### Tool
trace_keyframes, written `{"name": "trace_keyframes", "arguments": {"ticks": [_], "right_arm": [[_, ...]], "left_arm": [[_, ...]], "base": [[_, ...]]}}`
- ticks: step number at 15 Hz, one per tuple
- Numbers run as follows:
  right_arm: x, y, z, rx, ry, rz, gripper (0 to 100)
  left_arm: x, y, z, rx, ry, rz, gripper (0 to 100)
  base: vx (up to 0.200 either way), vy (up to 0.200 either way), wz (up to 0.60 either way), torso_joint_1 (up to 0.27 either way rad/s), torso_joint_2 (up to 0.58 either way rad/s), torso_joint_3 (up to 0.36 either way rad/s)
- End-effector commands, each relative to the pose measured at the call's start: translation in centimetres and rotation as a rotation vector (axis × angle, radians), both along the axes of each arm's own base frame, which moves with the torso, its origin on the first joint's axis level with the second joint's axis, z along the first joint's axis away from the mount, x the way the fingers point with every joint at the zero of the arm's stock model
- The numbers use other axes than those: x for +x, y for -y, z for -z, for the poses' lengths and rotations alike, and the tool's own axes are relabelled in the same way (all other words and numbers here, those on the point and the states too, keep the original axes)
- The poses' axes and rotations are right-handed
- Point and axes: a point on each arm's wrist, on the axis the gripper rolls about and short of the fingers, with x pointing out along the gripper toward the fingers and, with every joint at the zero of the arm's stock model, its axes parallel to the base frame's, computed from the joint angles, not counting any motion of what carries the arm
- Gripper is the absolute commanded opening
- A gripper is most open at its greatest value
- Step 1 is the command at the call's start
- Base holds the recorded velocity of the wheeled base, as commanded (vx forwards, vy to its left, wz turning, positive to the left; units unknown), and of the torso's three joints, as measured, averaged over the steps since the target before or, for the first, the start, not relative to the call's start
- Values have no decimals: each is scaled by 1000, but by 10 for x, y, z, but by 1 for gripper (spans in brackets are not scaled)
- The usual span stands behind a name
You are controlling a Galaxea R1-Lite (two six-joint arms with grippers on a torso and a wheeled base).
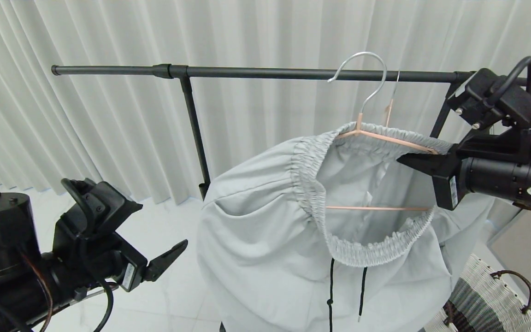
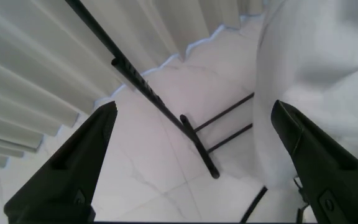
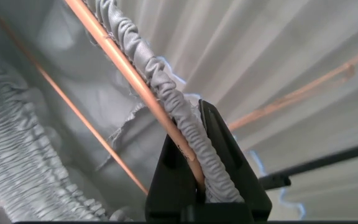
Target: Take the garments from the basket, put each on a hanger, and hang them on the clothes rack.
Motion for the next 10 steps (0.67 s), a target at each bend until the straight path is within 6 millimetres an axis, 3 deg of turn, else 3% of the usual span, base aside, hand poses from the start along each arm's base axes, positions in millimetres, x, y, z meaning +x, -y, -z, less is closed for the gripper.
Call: {"name": "trace_keyframes", "arguments": {"ticks": [1, 6, 10], "right_arm": [[0, 0, 0, 12, -6, 17, 0], [3, 5, -5, 33, -6, 97, 0], [4, 6, -4, 36, -13, 125, 0]], "left_arm": [[-1, 0, -10, -12, 42, 2, 100], [-7, 16, -33, -143, 87, 67, 100], [-11, 15, -49, -224, 123, 57, 100]], "base": [[0, 0, 0, 0, 0, 0], [0, 0, 0, 0, 0, 0], [0, 0, 0, 0, 0, 0]]}}
